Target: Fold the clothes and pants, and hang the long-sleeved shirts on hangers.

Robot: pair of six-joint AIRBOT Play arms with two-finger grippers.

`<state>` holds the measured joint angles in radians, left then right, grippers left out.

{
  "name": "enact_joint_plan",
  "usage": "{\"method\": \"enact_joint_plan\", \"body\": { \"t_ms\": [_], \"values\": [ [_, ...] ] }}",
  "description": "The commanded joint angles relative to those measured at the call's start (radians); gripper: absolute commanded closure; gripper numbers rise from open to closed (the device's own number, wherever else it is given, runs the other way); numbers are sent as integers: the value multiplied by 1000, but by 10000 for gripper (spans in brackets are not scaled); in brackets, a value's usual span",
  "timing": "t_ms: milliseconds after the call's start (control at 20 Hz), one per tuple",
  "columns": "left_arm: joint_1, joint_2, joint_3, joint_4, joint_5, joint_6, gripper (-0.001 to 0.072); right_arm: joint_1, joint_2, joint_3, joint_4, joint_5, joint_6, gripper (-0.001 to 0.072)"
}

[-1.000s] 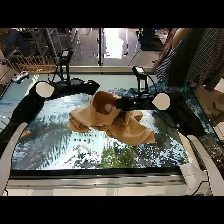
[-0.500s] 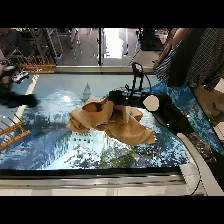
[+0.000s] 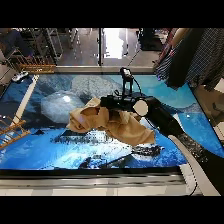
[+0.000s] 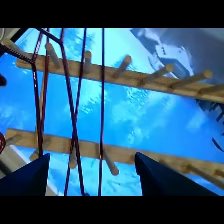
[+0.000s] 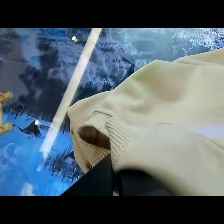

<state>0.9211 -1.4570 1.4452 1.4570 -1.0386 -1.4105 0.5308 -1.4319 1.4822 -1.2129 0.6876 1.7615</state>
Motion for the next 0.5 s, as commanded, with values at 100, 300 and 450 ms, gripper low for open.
{"method": "enact_joint_plan", "body": {
  "t_ms": [100,300,450],
  "values": [
    [3,-122,-11,-52,108,2,247,4,-2,1,-21,-19,0,684],
    [-1,-151,-11,-51,121,-4,247,4,-2,1,-24,-18,-1,684],
    [-1,-153,-11,-45,138,-4,247,4,-2,1,-31,-18,-1,684]
  ]
}}
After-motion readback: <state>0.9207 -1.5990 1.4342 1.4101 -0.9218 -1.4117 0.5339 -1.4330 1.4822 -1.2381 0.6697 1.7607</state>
